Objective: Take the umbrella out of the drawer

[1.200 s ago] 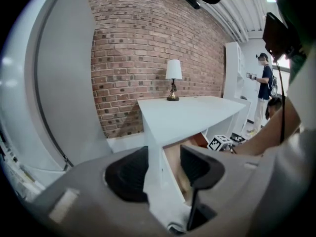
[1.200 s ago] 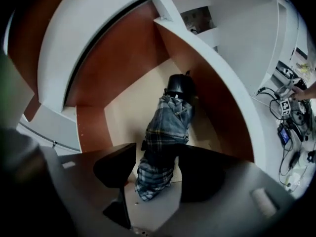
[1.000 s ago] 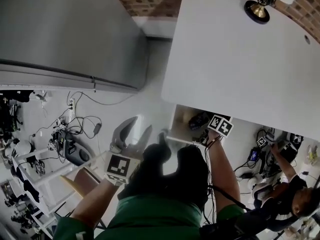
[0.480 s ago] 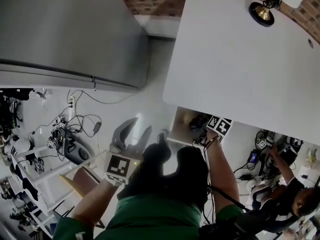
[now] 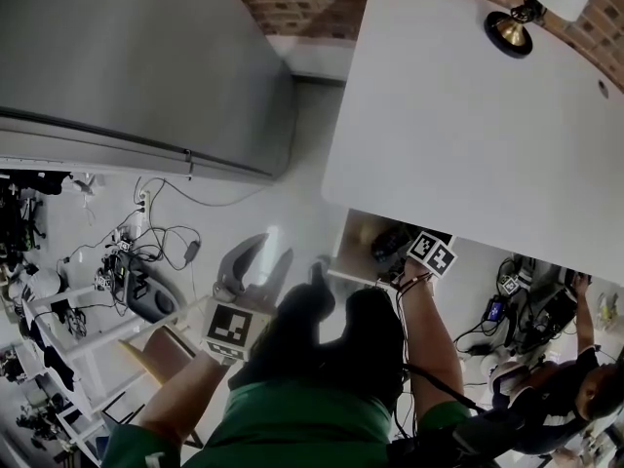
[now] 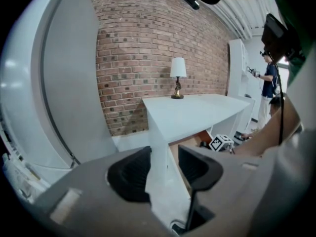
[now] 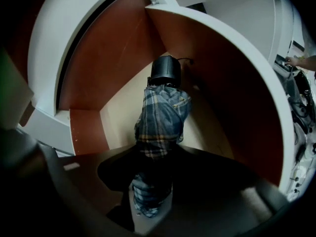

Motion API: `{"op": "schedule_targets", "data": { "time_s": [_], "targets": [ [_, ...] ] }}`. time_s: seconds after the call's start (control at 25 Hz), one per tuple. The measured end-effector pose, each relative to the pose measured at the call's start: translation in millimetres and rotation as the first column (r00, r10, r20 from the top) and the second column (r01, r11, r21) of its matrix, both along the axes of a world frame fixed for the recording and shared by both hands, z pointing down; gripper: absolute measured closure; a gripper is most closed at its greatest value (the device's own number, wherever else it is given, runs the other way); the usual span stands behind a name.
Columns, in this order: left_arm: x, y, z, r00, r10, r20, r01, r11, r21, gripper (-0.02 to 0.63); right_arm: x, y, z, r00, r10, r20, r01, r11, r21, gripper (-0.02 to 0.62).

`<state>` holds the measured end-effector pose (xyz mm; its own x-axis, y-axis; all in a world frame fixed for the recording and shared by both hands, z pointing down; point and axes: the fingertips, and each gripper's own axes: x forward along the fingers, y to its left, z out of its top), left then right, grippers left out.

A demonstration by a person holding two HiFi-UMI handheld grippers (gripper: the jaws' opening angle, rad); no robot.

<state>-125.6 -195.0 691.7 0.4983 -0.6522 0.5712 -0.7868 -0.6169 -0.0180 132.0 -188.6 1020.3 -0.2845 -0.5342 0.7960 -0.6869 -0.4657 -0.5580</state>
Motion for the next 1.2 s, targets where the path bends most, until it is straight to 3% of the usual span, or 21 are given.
{"op": "schedule_targets", "data": {
  "time_s": [0.28,0.88,1.2],
  "targets": [
    [1,6,-24,1.000,0.011,-0.017,-0.011,1.000,0.000,0.434,-9,9,-52,0.996,0.034,0.078,-0.040,0.996,0.082,0.411],
    [32,0,-147,0.987,0.129,-0.093,-0.121,0.989,0.082,0.437,-5,86,-231,0.981,0.115,0.158,-0.143,0.973,0.183,0.411],
    [36,-7,-207,0.979,0.148,-0.143,-0.124,0.978,0.166,0.439,17,95,-343,0.967,0.180,0.183,-0.231,0.921,0.315,0.411]
  ]
}}
